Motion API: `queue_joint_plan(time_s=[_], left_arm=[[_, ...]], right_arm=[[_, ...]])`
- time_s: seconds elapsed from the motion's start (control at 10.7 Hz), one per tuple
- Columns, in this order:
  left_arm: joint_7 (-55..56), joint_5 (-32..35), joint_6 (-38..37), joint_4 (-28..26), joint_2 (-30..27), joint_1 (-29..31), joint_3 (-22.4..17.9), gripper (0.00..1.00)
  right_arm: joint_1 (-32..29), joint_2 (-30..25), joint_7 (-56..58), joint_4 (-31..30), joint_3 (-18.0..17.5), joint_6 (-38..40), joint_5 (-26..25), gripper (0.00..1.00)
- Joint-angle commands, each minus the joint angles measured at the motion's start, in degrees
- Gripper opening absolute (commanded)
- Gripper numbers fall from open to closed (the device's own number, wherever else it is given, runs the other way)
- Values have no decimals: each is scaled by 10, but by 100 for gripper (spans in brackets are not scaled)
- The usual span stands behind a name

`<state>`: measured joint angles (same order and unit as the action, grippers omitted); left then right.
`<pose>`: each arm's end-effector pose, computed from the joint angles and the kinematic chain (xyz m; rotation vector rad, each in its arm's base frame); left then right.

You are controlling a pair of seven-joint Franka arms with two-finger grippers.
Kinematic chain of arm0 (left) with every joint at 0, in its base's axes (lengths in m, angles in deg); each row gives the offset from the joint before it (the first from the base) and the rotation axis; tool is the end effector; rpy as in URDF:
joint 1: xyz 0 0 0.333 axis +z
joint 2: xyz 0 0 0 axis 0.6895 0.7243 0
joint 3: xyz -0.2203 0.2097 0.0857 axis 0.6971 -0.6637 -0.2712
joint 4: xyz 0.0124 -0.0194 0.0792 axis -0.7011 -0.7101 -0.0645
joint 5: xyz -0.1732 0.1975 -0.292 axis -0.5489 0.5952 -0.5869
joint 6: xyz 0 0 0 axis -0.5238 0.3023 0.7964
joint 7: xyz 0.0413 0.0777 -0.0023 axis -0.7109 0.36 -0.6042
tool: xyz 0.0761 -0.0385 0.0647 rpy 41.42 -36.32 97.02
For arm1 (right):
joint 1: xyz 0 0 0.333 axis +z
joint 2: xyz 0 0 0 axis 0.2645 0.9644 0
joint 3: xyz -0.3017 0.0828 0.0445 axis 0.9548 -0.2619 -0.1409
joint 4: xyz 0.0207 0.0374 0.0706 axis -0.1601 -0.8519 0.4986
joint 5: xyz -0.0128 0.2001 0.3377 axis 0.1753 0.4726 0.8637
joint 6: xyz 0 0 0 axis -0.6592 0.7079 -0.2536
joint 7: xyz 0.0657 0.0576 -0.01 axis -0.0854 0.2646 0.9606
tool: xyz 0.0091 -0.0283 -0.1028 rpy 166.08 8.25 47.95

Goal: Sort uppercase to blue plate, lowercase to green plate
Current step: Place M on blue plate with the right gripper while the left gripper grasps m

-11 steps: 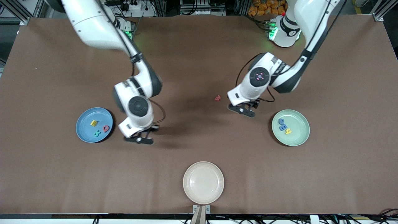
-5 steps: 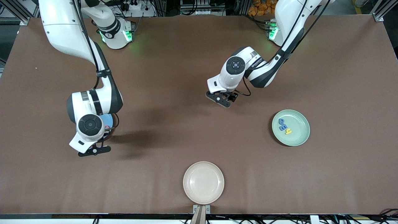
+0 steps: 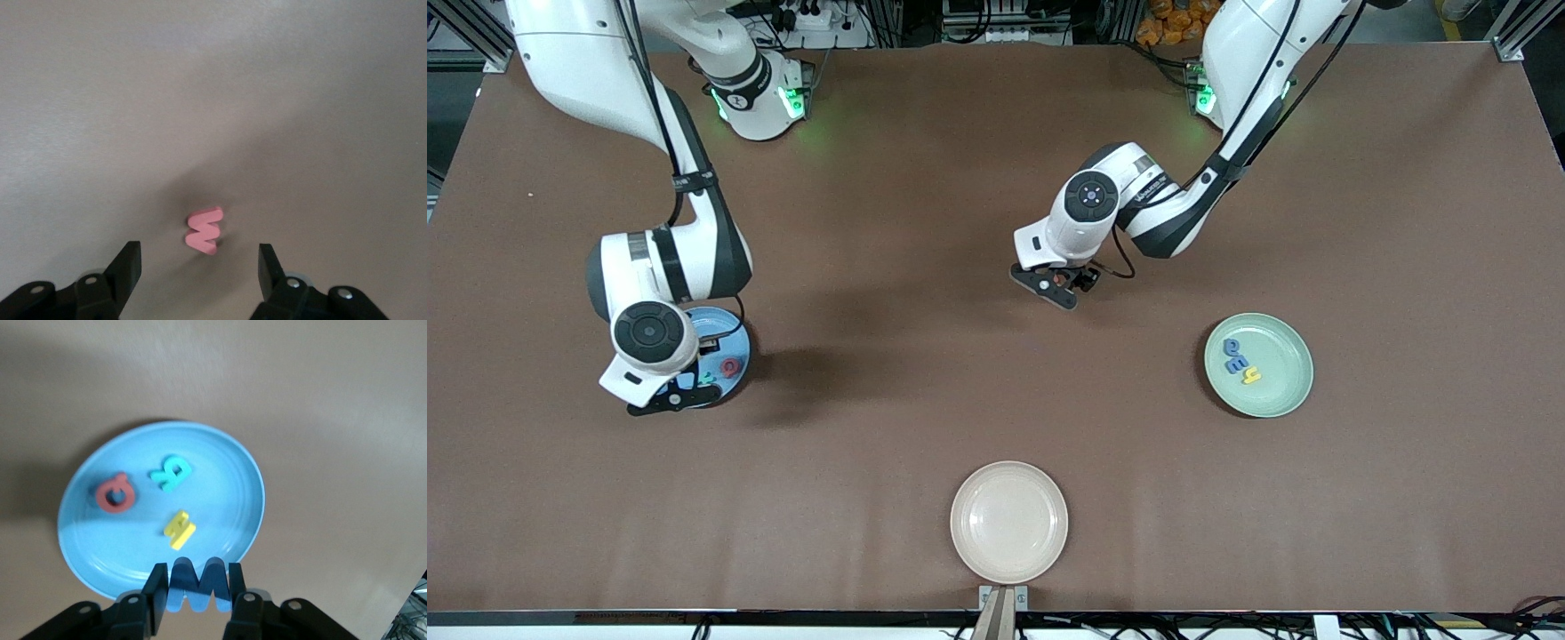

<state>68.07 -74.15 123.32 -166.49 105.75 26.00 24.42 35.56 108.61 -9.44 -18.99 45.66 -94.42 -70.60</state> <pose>0.4239 -0.4277 0.2068 2.9167 -0.8438 -0.1588 0.6146 0.0413 0.2737 2.6783 0.3148 -0.3507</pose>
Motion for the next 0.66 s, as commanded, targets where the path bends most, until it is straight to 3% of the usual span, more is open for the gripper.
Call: queue_joint_plan(time_s=[0.0,0.38,0.56], left_arm=[[21,19,4,13,16,-12,-10,74],[21,19,3,28,31,-15,-22,72],[33,19,3,33,33,-22,-22,71]], right_arm=[[-12,-31,3,-35,-8,-11,-5,100],[-8,-28,-4,-28,-9,-40,11,100],[-9,-41,-4,-18,-7,-46,127,100]])
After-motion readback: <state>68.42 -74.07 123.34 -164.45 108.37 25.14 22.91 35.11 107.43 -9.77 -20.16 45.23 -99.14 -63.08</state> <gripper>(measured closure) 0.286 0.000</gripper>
